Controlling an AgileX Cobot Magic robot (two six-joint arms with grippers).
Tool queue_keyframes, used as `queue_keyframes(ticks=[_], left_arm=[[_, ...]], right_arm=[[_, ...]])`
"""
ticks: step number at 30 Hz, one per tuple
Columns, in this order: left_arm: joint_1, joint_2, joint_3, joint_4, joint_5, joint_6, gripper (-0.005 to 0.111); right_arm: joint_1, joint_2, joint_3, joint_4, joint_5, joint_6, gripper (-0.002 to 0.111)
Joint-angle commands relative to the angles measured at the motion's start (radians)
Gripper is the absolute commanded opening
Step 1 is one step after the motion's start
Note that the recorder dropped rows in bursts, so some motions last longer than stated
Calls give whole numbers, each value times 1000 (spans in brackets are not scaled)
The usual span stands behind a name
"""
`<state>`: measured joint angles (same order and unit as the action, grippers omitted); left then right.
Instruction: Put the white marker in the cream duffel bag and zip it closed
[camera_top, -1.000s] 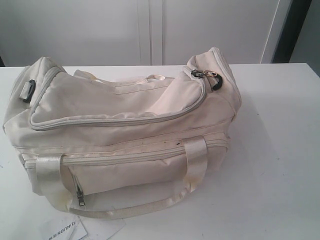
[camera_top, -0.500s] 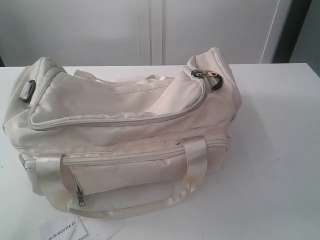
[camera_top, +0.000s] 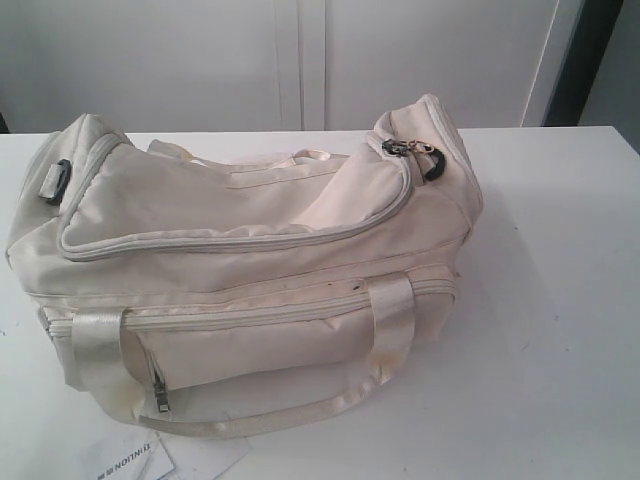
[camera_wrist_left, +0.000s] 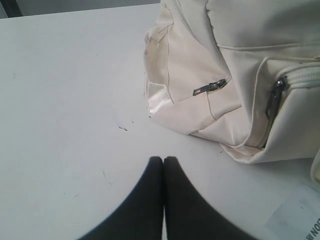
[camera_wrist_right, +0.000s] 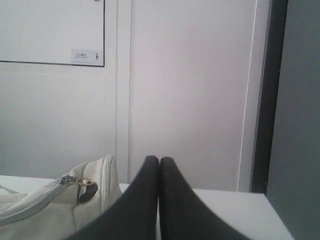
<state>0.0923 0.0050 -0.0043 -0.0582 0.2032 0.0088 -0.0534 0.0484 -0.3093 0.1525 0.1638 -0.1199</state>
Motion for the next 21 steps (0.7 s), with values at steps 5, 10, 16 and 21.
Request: queue_keyframes(ticks=[5,10,16,21], left_arm=[[-4,-5,4,0,1,-9,0],[-4,-5,4,0,1,-9,0],[-4,-5,4,0,1,-9,0],[-4,-5,4,0,0,-9,0]], right_arm=[[-6,-5,110,-34,100,72,0],[-6,-5,212,-101,94,72,0],[-6,-48,309,-104,34,72,0],[-6,-48,309,-104,68,72,0]])
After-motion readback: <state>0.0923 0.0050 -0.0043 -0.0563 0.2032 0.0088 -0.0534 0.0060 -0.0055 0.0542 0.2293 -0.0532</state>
